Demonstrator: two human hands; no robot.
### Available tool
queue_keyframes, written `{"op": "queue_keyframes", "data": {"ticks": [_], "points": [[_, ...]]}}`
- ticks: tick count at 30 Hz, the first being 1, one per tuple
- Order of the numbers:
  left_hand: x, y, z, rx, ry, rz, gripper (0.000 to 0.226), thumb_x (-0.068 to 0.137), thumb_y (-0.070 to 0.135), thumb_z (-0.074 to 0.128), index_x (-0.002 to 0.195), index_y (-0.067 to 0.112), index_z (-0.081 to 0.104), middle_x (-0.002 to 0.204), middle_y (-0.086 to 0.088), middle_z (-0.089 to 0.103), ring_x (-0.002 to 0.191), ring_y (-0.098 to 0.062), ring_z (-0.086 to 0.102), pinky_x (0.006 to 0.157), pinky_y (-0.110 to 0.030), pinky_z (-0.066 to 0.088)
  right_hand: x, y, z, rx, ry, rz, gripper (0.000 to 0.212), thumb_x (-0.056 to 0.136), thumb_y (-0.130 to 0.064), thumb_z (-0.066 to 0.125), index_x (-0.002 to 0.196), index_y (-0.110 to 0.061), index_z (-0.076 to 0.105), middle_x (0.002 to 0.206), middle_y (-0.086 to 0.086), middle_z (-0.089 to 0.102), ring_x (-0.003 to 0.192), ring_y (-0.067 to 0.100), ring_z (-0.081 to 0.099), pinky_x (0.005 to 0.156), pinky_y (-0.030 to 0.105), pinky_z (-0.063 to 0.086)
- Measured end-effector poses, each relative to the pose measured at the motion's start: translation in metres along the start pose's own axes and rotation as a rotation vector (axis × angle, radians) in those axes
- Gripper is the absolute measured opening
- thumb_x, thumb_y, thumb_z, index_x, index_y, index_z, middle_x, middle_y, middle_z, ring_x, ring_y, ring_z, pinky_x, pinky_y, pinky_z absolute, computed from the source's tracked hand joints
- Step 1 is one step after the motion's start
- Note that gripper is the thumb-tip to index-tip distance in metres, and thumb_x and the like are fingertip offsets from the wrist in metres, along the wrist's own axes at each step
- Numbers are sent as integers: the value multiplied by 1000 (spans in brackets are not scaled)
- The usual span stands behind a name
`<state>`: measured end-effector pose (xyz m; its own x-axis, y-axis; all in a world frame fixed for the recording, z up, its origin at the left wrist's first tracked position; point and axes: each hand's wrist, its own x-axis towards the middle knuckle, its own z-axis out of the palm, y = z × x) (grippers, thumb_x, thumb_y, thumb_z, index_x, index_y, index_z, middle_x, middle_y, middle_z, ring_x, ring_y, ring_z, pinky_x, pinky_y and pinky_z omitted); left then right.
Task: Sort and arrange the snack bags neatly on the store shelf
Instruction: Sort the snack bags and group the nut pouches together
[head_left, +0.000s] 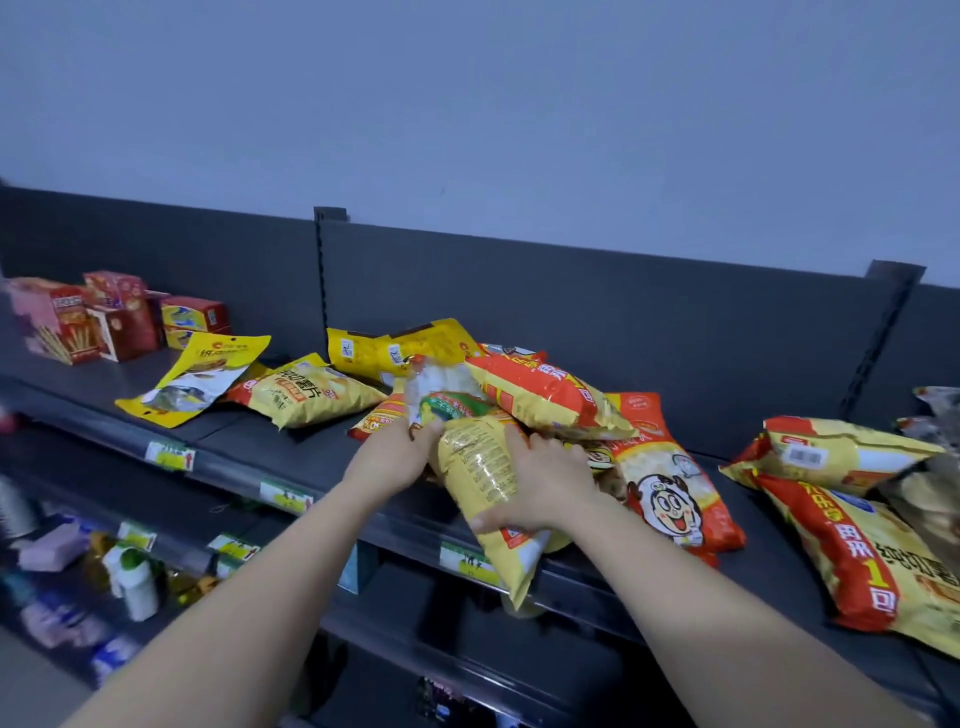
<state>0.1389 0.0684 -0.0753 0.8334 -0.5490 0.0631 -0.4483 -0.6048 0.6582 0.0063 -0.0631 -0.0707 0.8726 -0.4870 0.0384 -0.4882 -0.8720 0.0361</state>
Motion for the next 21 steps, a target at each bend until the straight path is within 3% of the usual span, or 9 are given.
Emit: {"op": "queue_keyframes", "data": {"ticks": [3,5,8,11,12,14,18,21], "points": [[9,-3,-2,-260,-7,-104,68,97,59,28,128,5,54,127,-10,56,108,-30,55,81,-34,47,9,-4,3,-41,100,37,110,64,-71,67,147,-18,18,132,9,52,121,30,48,95,44,35],[14,-7,-1,-500,-91,-121,65,95,60,38,131,8,52,128,-9,54,108,-28,56,77,-37,54,16,-5,4,-42,161,80,103,69,-68,64,146,-17,21,126,8,56,117,30,52,91,43,35],[20,-17,3,-493,-189,-27,53,89,44,63,131,15,50,123,-6,61,105,-25,62,74,-37,57,30,-4,4,5,227,152,99,75,-67,57,150,-19,15,122,9,58,111,29,57,88,42,35],[33,-22,5,-314,-7,-42,19,91,20,65,110,14,64,92,-5,68,77,-26,69,68,-37,59,43,-2,3,80,202,183,96,81,-66,52,154,-27,3,127,11,55,112,31,57,94,45,35],[35,-21,4,-249,74,-41,12,93,20,62,99,13,67,88,-6,69,74,-27,68,69,-38,58,47,-1,2,104,194,189,94,82,-65,51,154,-29,2,128,11,55,113,31,57,95,45,35],[39,-16,5,-140,218,8,16,94,23,58,91,12,69,87,-7,70,80,-30,65,73,-37,55,54,3,2,154,193,196,92,83,-63,52,153,-30,3,127,10,57,114,32,57,95,46,37],[49,0,-6,-415,413,52,14,96,19,51,87,15,61,83,-4,63,82,-31,58,69,-36,46,64,12,-4,281,156,248,90,84,-57,56,153,-29,6,122,5,63,112,30,59,86,40,47],[65,7,-33,-688,503,39,15,89,26,49,78,21,58,82,-6,64,82,-33,63,75,-51,54,68,10,-5,284,133,250,84,85,-58,56,151,-26,17,124,5,62,115,30,58,86,38,49]]}}
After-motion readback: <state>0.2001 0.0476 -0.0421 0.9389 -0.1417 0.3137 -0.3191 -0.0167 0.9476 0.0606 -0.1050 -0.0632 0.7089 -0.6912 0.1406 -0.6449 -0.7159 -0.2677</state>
